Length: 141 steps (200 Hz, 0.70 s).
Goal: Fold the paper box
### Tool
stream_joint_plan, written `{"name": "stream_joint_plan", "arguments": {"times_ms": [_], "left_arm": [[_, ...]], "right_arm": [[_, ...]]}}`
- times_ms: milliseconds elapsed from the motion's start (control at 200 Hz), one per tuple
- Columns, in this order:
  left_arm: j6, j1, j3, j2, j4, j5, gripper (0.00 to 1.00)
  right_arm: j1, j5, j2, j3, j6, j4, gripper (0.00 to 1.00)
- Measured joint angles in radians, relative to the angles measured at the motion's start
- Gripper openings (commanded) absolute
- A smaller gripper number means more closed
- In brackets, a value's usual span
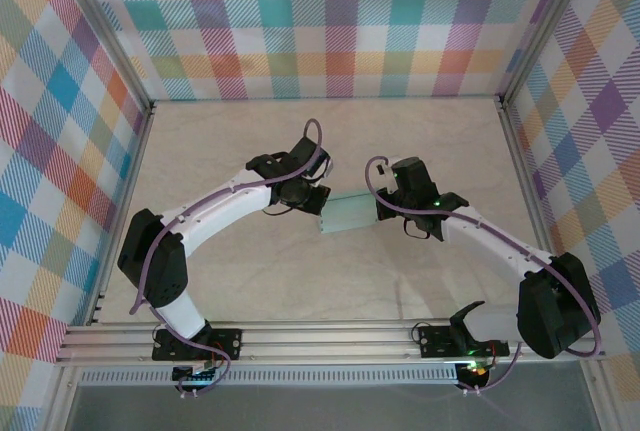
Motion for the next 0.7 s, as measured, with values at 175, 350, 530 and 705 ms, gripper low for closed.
{"name": "stream_joint_plan", "arguments": {"times_ms": [175,350,530,705], "left_arm": [[-0.106,0.002,0.089,0.061,-0.06,-0.012,0.0],[-0.206,0.004,0.124,0.086,-0.084,-0.014,0.0],[-0.27,0.01,0.124,0.086,-0.084,0.0,0.0],[-0.321,0.021,0.124,0.089,-0.078,0.009,0.0]], "right_arm": [[0.006,0.015,0.0,0.0,0.0,0.0,0.01],[0.008,0.029,0.0,0.0,0.0,-0.001,0.01],[0.01,0.03,0.0,0.0,0.003,0.0,0.01],[0.015,0.031,0.0,0.0,0.015,0.0,0.01]]}}
